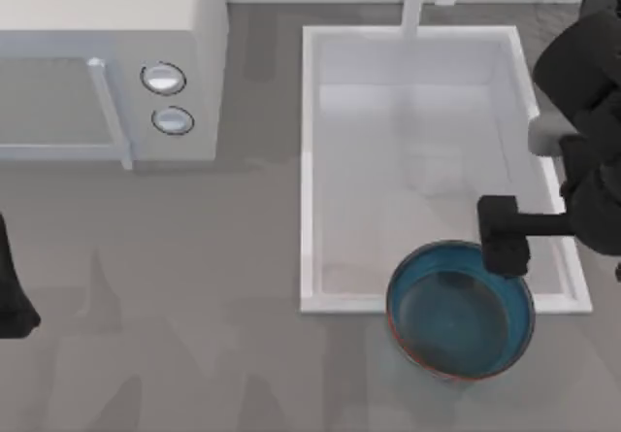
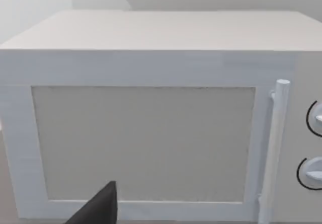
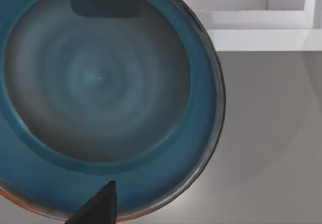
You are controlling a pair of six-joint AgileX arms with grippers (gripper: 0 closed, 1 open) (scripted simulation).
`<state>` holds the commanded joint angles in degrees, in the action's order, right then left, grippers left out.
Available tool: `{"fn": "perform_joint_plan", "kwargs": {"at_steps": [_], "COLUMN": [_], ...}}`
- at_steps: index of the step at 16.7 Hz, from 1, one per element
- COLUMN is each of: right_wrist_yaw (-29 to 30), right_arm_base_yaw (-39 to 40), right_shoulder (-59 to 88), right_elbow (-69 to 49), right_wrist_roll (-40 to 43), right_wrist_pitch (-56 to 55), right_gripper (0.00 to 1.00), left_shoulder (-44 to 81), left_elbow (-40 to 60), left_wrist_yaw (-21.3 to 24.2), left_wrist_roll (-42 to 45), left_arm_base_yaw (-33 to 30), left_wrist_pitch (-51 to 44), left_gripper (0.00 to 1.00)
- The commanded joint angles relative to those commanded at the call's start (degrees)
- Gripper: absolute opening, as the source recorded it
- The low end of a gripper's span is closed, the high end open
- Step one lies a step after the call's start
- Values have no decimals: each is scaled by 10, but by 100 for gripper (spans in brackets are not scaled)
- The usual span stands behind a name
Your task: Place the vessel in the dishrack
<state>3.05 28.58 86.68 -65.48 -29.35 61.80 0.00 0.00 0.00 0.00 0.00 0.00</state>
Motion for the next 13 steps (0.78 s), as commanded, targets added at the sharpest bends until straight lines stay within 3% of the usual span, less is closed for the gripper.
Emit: {"fn": "perform_joint_plan", "kwargs": {"at_steps": [8,13], "right_wrist_yaw": [1,1], "right_arm_base_yaw": [3,0], "right_shoulder": [18,64], "right_elbow": [-5,61], "right_wrist_roll": [-4,0], "right_wrist_pitch": [1,-115], "right_gripper": [100,100], "left_shoulder": [0,0], "left_elbow": [0,0], "left_wrist_yaw": [0,0], "left_wrist_roll": [0,0], "left_arm_base_yaw": [0,0], "left_wrist_pitch": [0,0], "left_gripper": [100,100]}}
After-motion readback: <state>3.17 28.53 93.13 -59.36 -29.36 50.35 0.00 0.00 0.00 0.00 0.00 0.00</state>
